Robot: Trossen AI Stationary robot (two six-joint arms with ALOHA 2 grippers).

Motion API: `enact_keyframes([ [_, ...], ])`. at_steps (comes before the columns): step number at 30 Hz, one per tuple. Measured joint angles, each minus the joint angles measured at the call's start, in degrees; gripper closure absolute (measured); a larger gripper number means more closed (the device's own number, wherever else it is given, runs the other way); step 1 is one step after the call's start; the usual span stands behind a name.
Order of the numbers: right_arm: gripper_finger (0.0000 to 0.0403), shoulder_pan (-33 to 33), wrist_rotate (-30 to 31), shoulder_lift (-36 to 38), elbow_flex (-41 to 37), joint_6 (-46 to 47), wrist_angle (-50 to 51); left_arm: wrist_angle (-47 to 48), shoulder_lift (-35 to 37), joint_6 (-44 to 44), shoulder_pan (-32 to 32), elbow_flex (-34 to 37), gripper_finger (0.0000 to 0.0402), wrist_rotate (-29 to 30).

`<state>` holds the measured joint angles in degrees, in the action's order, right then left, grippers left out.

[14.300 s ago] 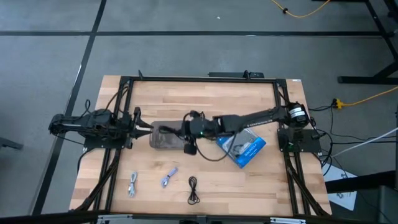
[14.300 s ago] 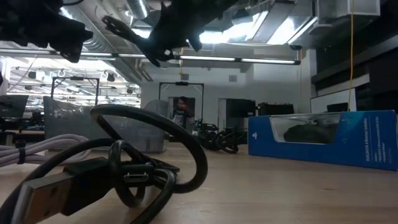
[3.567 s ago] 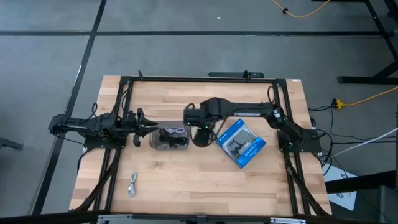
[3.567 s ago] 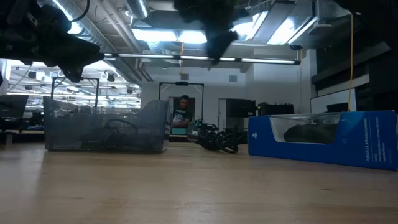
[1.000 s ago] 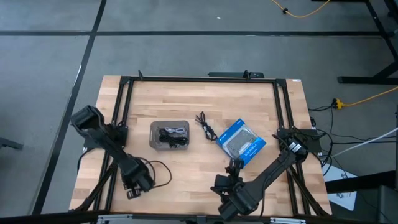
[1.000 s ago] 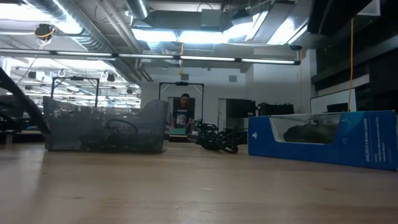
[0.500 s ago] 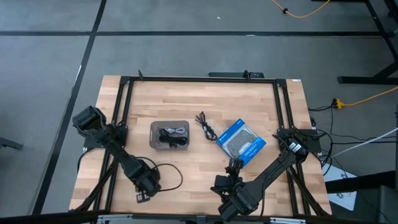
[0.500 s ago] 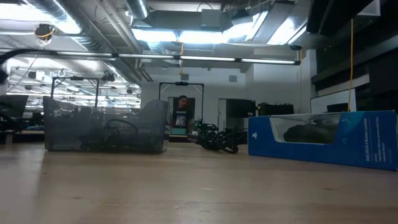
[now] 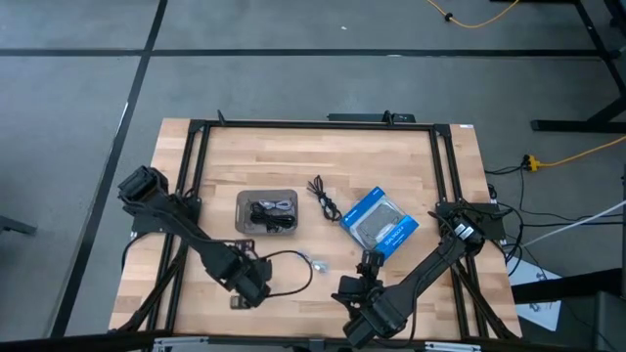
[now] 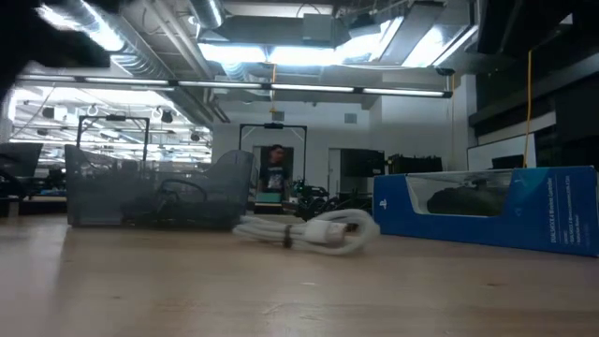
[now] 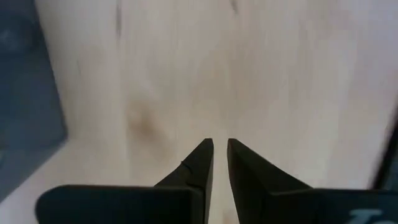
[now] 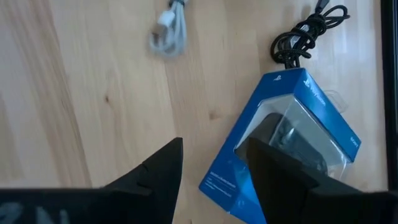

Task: Pick and place USB-C Cables
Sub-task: Put the white charger cable into the black bin

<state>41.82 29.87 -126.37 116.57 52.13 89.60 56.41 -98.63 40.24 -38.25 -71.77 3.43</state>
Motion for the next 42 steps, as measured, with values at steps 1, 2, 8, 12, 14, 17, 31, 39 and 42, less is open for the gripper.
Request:
enact_keyframes([
  [1,0.0221,0.00,0.00,0.00,0.00,0.16,0.00,3.06,0.13,-1.74,-0.09,-1.60,0.0360,-0.69],
  [2,0.0221,0.00,0.00,0.00,0.00,0.20,-0.02,6.01,0.62,-3.20,-0.38,-2.90,0.0360,-0.77],
  [8,0.0221,0.00,-0.08,0.00,-0.02,1.73,-0.15,17.78,9.24,-3.95,-1.82,-4.27,0.0360,1.10],
  [12,0.0221,0.00,1.02,0.00,0.00,1.73,-0.17,17.33,21.74,-0.27,-5.12,-0.79,0.0360,15.67],
  [14,0.0221,0.00,3.82,0.00,0.00,1.62,-0.20,14.52,29.19,-0.05,-6.91,2.77,0.0360,24.12],
  [17,0.0221,0.00,10.78,0.00,0.00,0.14,0.18,11.64,40.11,-0.28,-8.26,10.32,0.0360,35.79],
  [31,0.0221,-4.14,23.01,0.00,0.00,4.13,-0.63,-46.03,85.19,-37.10,-1.60,54.64,0.0360,40.76],
  [39,0.0221,-12.36,12.96,0.00,0.02,4.38,-5.37,-64.90,90.03,-52.68,8.42,66.24,0.0360,21.66],
  [42,0.0221,-14.91,8.56,0.00,0.02,2.67,-6.52,-64.83,89.99,-50.87,13.45,67.45,0.0360,15.92],
])
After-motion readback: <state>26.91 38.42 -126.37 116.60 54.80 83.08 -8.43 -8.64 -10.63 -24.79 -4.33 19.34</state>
